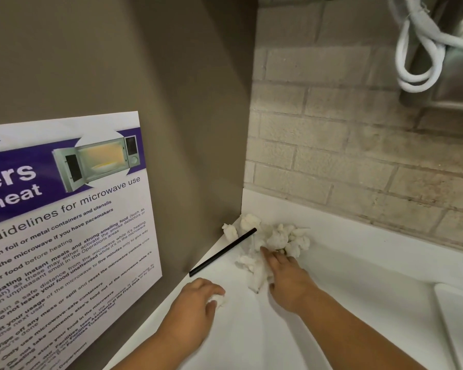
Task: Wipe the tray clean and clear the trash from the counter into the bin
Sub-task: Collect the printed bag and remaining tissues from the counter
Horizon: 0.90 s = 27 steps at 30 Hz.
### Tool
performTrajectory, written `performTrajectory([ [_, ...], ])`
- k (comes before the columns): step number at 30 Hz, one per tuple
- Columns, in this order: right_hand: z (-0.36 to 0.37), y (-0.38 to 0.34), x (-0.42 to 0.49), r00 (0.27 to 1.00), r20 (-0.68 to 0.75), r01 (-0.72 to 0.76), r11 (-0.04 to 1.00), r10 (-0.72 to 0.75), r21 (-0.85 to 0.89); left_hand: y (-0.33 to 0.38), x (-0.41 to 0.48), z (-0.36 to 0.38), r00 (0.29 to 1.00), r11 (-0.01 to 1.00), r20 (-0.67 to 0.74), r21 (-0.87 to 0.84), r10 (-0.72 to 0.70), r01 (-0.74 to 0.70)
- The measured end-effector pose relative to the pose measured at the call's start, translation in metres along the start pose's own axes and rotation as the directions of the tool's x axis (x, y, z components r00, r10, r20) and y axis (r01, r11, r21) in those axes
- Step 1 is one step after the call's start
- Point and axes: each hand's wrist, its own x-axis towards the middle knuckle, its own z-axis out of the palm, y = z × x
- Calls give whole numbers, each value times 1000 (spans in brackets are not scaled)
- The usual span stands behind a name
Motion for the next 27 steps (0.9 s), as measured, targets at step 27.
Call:
performTrajectory([
  [27, 21, -37, -88, 788, -170, 616, 755, -592, 225, 53, -4, -20, 814, 378, 545, -724, -201, 577],
])
